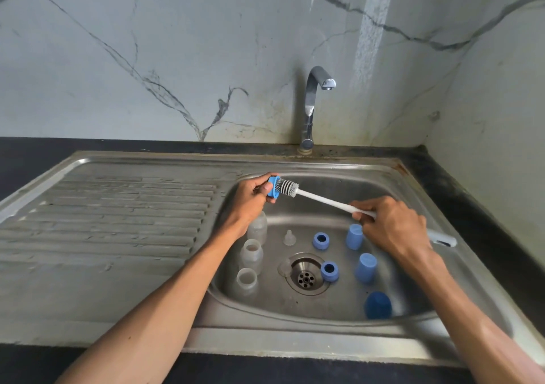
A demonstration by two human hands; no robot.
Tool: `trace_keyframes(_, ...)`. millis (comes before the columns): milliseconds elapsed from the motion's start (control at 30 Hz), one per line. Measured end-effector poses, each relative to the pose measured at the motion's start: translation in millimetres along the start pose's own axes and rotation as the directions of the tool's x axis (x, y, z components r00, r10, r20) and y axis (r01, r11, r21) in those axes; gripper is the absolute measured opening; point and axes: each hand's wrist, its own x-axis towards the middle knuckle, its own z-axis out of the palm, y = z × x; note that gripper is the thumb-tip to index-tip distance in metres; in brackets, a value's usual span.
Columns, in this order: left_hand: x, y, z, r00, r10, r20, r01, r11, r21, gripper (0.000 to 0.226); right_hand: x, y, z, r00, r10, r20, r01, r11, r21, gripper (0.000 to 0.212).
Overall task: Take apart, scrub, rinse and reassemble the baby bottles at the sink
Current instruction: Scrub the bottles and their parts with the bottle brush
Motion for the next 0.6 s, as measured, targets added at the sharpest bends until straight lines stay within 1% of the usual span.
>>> trace_keyframes(67, -1.5, 2.2, -0.9, 1.0, 0.02, -0.011, -0.019, 1.0, 0.014, 0.042, 0.5, 0.2, 0.5, 0.999, -0.024, 0.029, 0.024, 1.0, -0.019, 0.032)
trace_keyframes(133, -1.6, 4.2, -0.9, 0.999, 0.01, -0.046, -0.012, 0.999, -0.03, 0.044, 0.5, 1.3, -2.5, 0.996, -0.082, 0.025, 0.083, 0.997, -0.009, 0.031)
trace_keyframes(167, -1.7, 5.2, -0.4, 0.999, 0.002, -0.053, -0.005, 0.998, -0.059, 0.042, -0.3, 1.5, -4.9, 0.995, -0.104, 0.006, 0.104, 0.995, -0.001, 0.03)
trace_keyframes(233, -2.1, 6.0, 0.7, 0.999, -0.003, -0.039, -0.001, 0.996, -0.094, 0.038, -1.5, 1.4, -9.2, 0.989, -0.126, -0.074, 0.125, 0.992, -0.013, 0.03)
trace_keyframes(300, -0.8, 4.6, 1.1, 1.0, -0.003, -0.006, 0.003, 0.996, -0.092, 0.036, -2.6, 1.3, -11.5, 0.984, -0.111, -0.137, 0.11, 0.994, -0.016, 0.03)
trace_keyframes(333, 0.4, 4.1, 1.4, 1.0, -0.005, 0.003, 0.005, 0.996, -0.088, 0.034, -2.4, 1.3, -11.3, 0.986, -0.09, -0.142, 0.091, 0.996, -0.004, 0.029)
trace_keyframes(500, -0.5, 7.7, 4.4, 1.0, -0.008, 0.007, 0.009, 0.99, -0.142, 0.034, -2.3, -0.5, 3.0, 0.999, 0.031, -0.024, -0.03, 0.998, 0.055, 0.03)
trace_keyframes(600, -2.5, 11.3, 4.2, 1.0, 0.006, -0.02, -0.009, 0.983, -0.184, 0.036, -1.8, -0.9, 5.2, 0.999, 0.021, 0.026, -0.022, 0.999, 0.025, 0.031)
